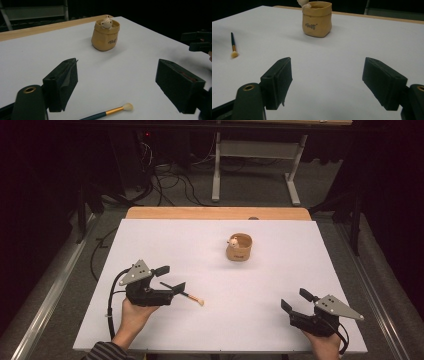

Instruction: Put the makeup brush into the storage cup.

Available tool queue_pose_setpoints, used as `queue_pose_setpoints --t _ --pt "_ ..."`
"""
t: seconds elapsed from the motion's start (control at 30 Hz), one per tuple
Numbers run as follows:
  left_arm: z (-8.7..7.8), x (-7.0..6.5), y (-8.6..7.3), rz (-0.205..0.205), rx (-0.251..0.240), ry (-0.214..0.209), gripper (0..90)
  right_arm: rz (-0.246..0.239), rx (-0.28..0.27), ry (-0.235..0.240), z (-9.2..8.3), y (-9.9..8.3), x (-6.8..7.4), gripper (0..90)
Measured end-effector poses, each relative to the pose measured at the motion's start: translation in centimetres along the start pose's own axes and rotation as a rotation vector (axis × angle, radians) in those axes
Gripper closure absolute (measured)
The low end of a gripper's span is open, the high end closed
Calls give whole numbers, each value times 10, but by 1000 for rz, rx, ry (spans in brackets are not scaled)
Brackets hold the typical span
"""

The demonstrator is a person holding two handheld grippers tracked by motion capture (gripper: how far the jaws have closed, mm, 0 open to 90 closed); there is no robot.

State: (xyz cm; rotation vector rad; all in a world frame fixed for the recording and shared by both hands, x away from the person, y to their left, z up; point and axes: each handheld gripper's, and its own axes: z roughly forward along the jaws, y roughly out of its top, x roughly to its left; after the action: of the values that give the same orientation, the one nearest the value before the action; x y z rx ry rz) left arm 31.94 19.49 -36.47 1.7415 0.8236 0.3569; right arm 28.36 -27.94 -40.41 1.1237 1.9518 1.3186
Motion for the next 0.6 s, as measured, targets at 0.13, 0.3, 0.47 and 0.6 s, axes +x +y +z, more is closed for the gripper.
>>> queue_pose_setpoints --t 0.13,0.3,0.47,0.6 --pt "3 1 2 1 -1 -3 185 -1 1 2 0 0 0 256" --pt "8 1 6 1 -3 -7 185 3 2 3 0 0 0 256" --pt "13 2 11 2 -6 -12 184 4 3 4 0 0 0 256" --pt "17 4 14 2 -5 -12 183 7 3 4 0 0 0 256"
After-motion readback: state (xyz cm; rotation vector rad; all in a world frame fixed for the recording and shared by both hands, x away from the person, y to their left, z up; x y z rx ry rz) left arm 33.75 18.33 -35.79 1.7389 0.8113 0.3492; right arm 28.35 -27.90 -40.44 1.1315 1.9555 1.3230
